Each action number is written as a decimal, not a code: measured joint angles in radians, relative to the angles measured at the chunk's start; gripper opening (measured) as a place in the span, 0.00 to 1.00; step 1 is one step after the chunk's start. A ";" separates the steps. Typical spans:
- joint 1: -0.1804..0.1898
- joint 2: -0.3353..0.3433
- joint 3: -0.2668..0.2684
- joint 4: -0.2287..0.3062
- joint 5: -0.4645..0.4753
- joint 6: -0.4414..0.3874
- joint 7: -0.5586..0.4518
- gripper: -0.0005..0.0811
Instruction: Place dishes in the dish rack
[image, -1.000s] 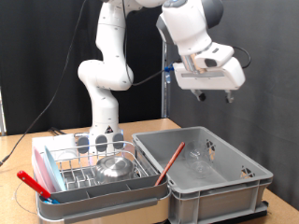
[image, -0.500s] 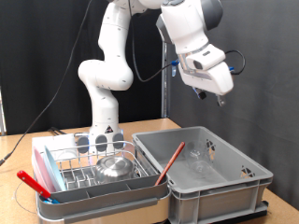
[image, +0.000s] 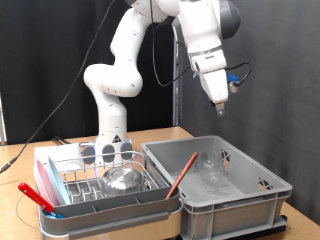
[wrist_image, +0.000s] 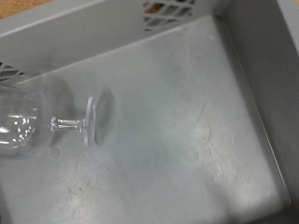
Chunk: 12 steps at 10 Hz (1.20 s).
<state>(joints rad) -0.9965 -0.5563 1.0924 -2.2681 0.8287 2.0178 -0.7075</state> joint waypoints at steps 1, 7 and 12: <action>-0.005 0.008 0.002 0.001 -0.007 -0.009 0.026 1.00; -0.041 -0.085 0.034 -0.011 -0.007 -0.148 0.715 1.00; -0.066 -0.114 0.070 -0.007 -0.039 -0.258 1.058 1.00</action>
<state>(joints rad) -1.0620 -0.6707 1.1624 -2.2748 0.7899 1.7596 0.3507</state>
